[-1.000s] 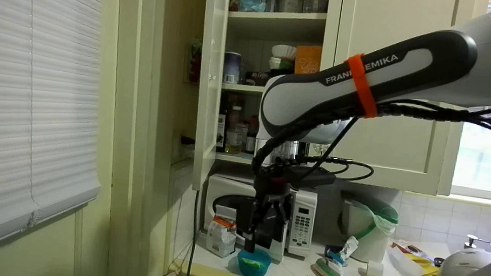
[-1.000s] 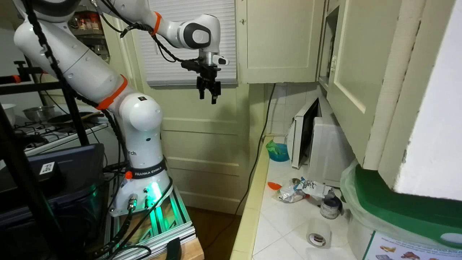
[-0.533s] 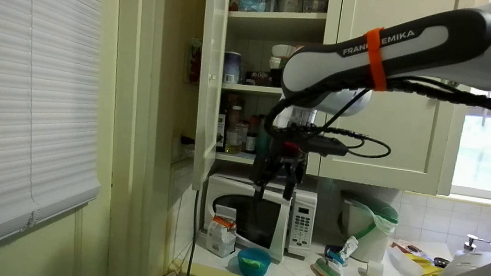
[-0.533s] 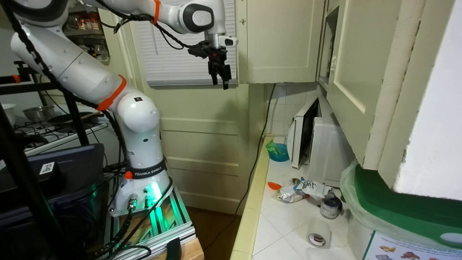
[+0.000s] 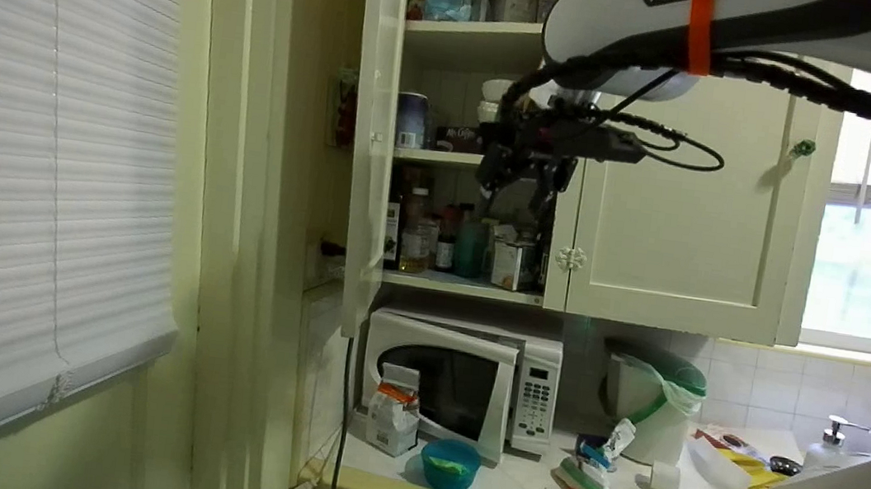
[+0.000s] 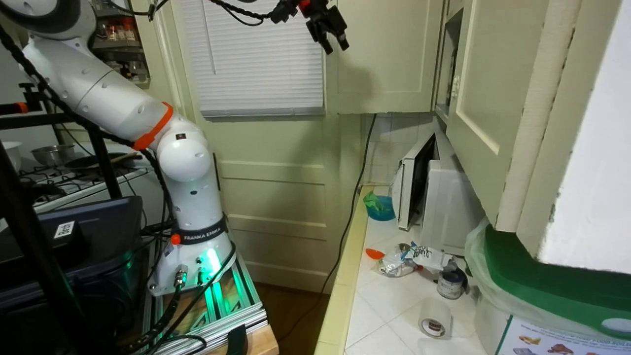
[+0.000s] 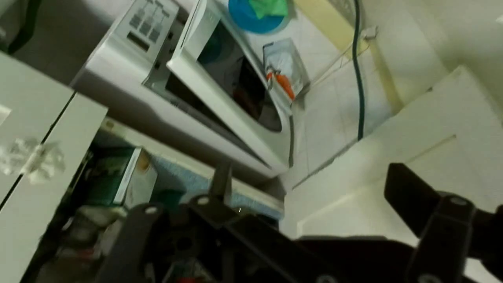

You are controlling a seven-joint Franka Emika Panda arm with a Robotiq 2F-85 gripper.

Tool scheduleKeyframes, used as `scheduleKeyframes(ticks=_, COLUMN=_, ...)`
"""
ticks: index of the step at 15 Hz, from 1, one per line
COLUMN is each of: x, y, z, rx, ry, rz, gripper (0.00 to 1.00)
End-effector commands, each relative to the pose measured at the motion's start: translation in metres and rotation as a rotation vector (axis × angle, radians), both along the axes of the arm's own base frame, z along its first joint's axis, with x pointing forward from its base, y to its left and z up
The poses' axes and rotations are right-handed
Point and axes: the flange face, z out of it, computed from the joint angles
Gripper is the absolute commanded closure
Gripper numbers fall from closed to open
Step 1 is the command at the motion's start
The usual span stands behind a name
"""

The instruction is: Move the cupcake liners to the bottom shelf

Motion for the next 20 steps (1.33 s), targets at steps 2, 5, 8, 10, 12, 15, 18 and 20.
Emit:
scheduleKeyframes(ticks=2, x=0.028, y=-0.002, z=0.061, rx=-0.058, ry=-0.166, rz=-0.095, gripper=0.0)
scheduleKeyframes(ticks=5, x=0.043, y=0.005, z=0.091, rx=-0.082, ry=-0.23, rz=-0.136, gripper=0.0)
scheduleKeyframes(ticks=8, x=0.059, y=0.011, z=0.117, rx=-0.088, ry=-0.261, rz=-0.167, gripper=0.0)
scheduleKeyframes(ticks=10, x=0.048, y=0.011, z=0.107, rx=-0.082, ry=-0.256, rz=-0.127, gripper=0.0)
scheduleKeyframes(ticks=12, x=0.05, y=0.01, z=0.105, rx=-0.08, ry=-0.251, rz=-0.127, gripper=0.0)
scheduleKeyframes(ticks=15, x=0.049, y=0.01, z=0.105, rx=-0.08, ry=-0.252, rz=-0.128, gripper=0.0)
scheduleKeyframes(ticks=18, x=0.056, y=-0.002, z=0.124, rx=-0.058, ry=-0.309, rz=-0.186, gripper=0.0)
scheduleKeyframes(ticks=20, x=0.063, y=-0.011, z=0.145, rx=-0.055, ry=-0.373, rz=-0.22, gripper=0.0)
